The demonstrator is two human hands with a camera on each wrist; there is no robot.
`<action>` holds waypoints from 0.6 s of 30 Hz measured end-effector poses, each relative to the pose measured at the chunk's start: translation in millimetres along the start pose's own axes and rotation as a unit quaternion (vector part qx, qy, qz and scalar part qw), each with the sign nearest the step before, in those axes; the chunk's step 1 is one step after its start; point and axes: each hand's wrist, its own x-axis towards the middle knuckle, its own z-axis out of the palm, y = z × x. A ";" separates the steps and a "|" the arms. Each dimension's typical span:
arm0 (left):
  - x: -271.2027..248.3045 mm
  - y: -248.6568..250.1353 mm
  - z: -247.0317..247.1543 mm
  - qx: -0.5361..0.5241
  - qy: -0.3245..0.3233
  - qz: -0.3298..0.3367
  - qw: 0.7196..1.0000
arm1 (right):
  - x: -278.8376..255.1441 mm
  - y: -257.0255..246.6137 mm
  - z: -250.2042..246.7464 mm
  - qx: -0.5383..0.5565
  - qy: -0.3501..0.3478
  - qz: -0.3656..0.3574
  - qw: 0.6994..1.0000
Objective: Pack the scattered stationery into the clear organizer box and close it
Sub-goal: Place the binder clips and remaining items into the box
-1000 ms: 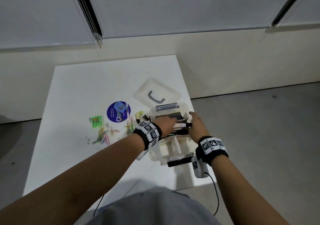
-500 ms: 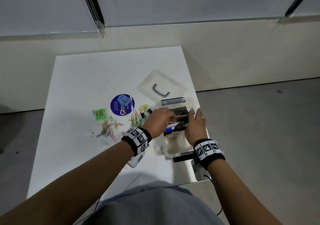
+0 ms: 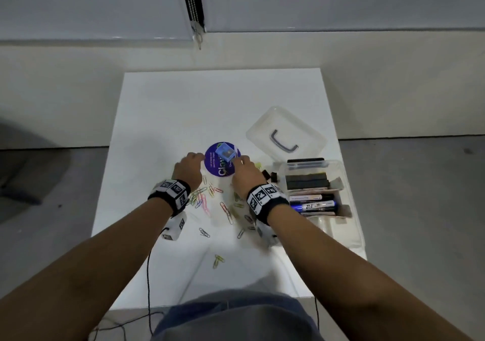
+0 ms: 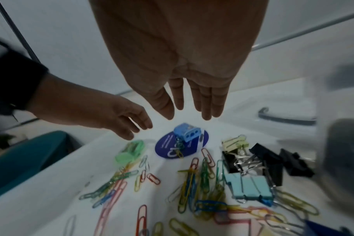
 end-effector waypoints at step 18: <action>3.6 -16.7 6.9 -0.157 0.076 -0.001 0.985 | 85.5 -24.0 37.2 -0.069 -0.023 0.035 0.997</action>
